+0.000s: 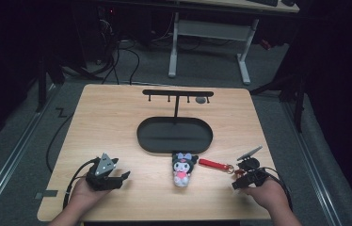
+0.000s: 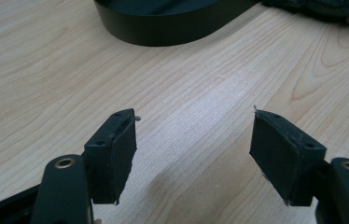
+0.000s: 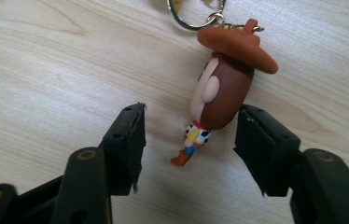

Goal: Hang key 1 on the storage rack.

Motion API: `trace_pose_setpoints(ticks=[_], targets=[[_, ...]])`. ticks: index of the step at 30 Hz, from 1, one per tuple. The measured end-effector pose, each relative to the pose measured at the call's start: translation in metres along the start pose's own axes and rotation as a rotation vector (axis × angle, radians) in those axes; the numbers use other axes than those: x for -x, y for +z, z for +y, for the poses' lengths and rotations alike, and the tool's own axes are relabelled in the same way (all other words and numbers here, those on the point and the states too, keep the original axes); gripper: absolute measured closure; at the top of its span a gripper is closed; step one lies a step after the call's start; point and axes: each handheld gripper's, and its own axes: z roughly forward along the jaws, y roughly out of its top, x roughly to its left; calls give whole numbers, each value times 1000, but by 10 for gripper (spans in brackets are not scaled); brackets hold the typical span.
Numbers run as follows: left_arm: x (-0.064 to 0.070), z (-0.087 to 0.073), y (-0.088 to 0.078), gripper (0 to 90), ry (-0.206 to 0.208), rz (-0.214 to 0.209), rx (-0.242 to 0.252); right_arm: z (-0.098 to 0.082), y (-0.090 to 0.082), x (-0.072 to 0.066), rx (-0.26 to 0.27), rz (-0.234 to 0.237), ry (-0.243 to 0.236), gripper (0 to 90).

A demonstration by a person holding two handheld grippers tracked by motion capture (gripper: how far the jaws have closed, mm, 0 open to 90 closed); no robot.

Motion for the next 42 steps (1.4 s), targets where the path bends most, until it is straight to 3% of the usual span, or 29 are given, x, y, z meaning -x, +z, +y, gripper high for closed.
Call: trace_pose_setpoints(ticks=[5, 8, 15, 20, 23, 36, 42], targets=[[-2, -1, -1, 318, -11, 6, 0, 6, 5, 4, -9, -28, 32, 545], [-1, -1, -1, 319, -4, 1, 6, 7, 5, 6, -3, -11, 40, 569], [-1, 0, -1, 320, 1, -3, 11, 12, 4, 9, -12, -24, 40, 614], [-1, 0, 0, 319, 2, -4, 14, 18, 9, 7, -22, -41, 18, 644], [-1, 0, 0, 319, 5, -5, 10, 20, 8, 7, -26, -61, -22, 655], [-1, -1, 0, 318, 8, -5, 4, 21, -12, -1, 3, 23, -68, 664], [0, -1, 1, 318, 12, -6, -2, 22, -27, -6, 42, 101, -96, 663]])
